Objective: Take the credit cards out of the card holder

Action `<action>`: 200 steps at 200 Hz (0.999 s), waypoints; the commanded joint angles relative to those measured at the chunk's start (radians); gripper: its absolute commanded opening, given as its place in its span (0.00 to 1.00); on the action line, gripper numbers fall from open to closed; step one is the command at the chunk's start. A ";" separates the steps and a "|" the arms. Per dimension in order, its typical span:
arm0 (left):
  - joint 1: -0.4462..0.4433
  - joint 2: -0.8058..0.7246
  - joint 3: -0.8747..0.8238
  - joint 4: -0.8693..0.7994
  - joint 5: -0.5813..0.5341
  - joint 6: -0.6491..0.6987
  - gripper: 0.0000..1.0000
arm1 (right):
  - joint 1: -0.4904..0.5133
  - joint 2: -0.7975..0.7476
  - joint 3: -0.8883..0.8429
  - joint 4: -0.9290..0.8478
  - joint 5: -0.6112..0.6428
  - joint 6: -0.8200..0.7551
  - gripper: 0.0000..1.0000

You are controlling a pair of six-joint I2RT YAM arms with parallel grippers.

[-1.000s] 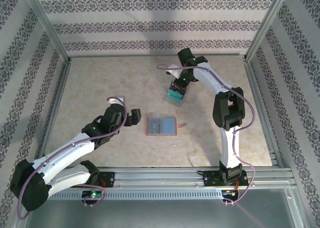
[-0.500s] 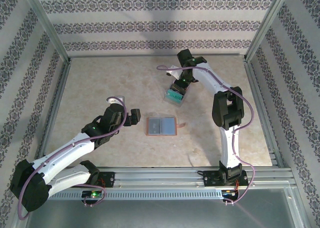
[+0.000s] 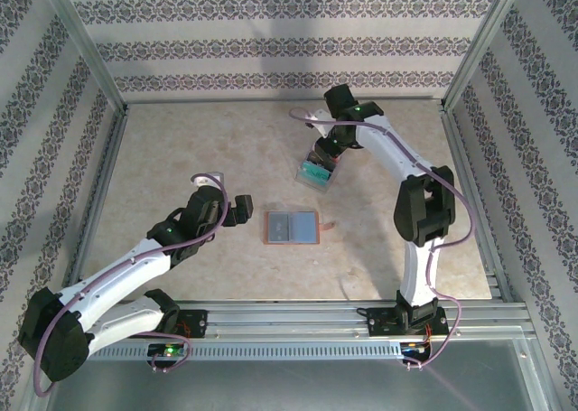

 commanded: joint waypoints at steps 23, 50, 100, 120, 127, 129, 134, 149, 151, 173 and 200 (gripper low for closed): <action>0.041 0.017 0.001 0.002 -0.014 -0.065 0.99 | 0.065 -0.179 -0.203 0.087 0.059 0.344 0.54; 0.061 0.037 0.002 0.004 0.012 -0.070 0.99 | 0.116 -0.268 -0.325 0.116 0.058 0.485 0.62; 0.112 0.065 -0.025 0.027 0.046 -0.101 0.99 | 0.255 -0.348 -0.491 0.119 0.140 0.711 0.65; 0.146 0.065 -0.043 0.025 0.065 -0.133 0.99 | 0.331 -0.346 -0.533 0.122 0.188 0.794 0.66; 0.159 0.064 -0.050 0.026 0.073 -0.143 0.99 | 0.357 -0.339 -0.543 0.124 0.198 0.822 0.66; 0.163 0.063 -0.052 0.027 0.075 -0.144 0.99 | 0.364 -0.335 -0.544 0.125 0.200 0.830 0.66; 0.170 0.062 -0.057 0.029 0.083 -0.149 0.99 | 0.382 -0.328 -0.548 0.128 0.208 0.849 0.66; 0.189 0.059 -0.067 0.031 0.094 -0.160 0.99 | 0.434 -0.298 -0.552 0.140 0.218 0.890 0.66; 0.192 0.060 -0.068 0.031 0.095 -0.161 0.99 | 0.440 -0.294 -0.551 0.142 0.219 0.894 0.66; 0.207 0.059 -0.073 0.025 0.099 -0.172 0.99 | 0.494 -0.238 -0.532 0.162 0.203 0.935 0.66; 0.219 0.055 -0.085 0.027 0.110 -0.175 0.99 | 0.536 -0.169 -0.498 0.184 0.175 0.965 0.66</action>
